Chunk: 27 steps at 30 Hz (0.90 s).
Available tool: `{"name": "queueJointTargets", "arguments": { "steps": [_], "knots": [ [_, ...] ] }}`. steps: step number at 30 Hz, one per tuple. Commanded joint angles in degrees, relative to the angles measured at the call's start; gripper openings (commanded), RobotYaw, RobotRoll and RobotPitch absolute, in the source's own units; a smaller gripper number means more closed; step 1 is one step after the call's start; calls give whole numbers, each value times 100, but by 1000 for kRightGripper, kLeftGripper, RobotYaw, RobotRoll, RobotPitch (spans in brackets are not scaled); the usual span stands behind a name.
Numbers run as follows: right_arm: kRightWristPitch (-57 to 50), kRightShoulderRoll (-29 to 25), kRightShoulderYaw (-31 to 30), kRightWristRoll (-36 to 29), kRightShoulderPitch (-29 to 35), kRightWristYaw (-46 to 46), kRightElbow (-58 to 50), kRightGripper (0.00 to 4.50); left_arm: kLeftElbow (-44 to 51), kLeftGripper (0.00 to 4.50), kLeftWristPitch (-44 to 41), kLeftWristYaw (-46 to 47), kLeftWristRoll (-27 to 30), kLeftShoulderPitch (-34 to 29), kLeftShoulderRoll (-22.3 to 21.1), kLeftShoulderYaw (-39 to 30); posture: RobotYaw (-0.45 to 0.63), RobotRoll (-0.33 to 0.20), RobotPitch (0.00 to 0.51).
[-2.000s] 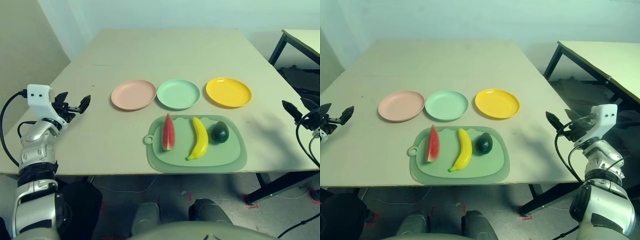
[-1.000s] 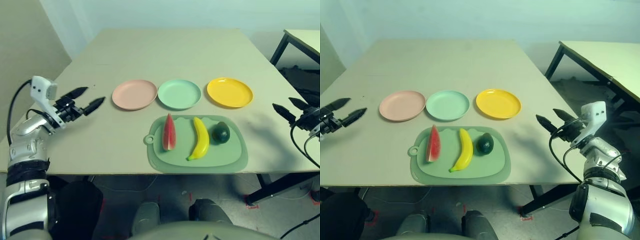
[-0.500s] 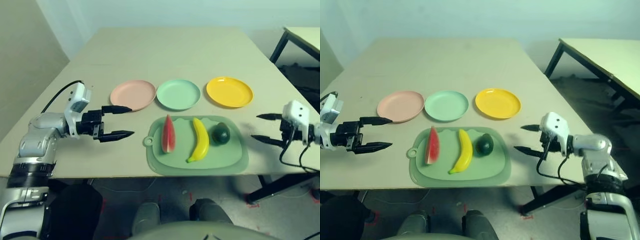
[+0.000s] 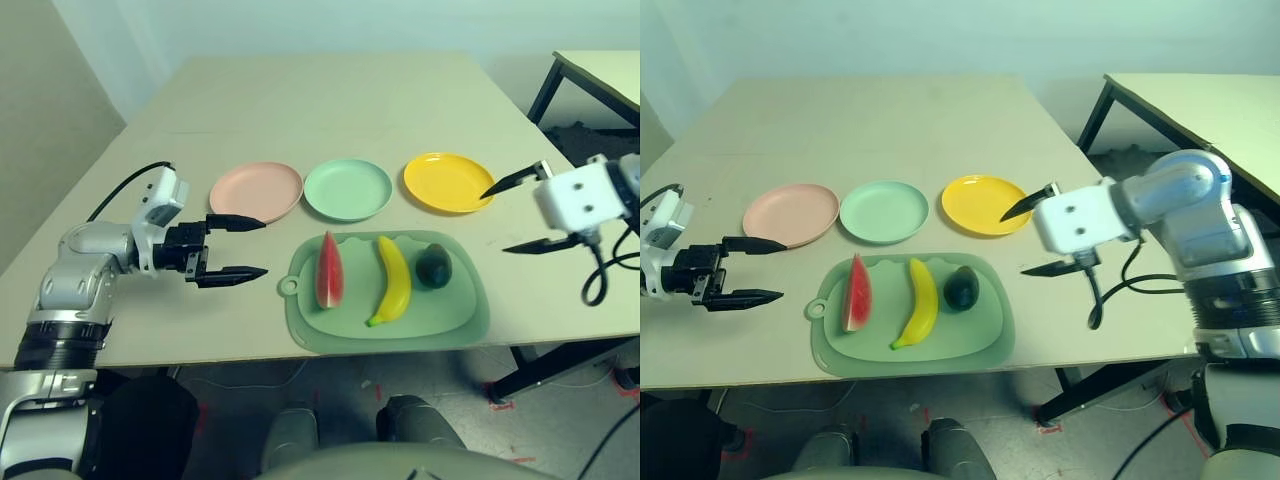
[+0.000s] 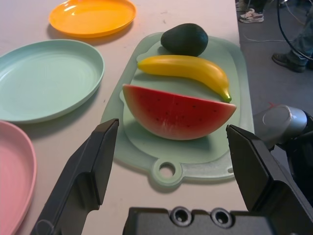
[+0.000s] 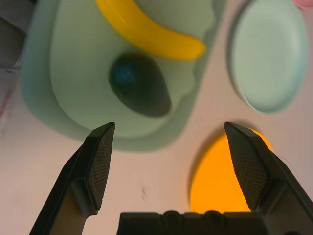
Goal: Place the fruits into color-matched plates.
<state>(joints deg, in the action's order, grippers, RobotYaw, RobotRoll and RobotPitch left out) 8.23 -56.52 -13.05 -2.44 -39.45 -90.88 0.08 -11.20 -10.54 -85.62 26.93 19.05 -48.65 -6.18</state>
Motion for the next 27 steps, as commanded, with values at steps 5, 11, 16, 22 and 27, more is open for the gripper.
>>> {"name": "queueJointTargets", "arguments": {
  "steps": [5, 11, 16, 22, 27],
  "knots": [
    [1645, 568, -716, 661, -913, 10, 730, 4500, -12, 4457, 109, 84, -100, 86, 37, 69, 32, 0, 0],
    [2410, 846, -1443, 855, -1119, -162, 1396, 4500, -17, 4457, 170, 201, -90, 148, 96, 67, 57, 0, 0],
    [2553, 690, -2092, 908, -1205, -162, 1563, 4500, 112, 4457, 106, 204, -55, 72, 13, 39, 72, 0, 0],
    [2584, 925, -2199, 1053, -1280, -162, 1817, 4500, 81, 4457, 136, 194, -44, 16, -79, -22, 77, 0, 0],
    [2581, 1219, -2187, 1229, -1242, -159, 2075, 4500, 8, 4457, 160, 202, -57, 77, -81, -12, 74, 0, 0]
  ]
}}
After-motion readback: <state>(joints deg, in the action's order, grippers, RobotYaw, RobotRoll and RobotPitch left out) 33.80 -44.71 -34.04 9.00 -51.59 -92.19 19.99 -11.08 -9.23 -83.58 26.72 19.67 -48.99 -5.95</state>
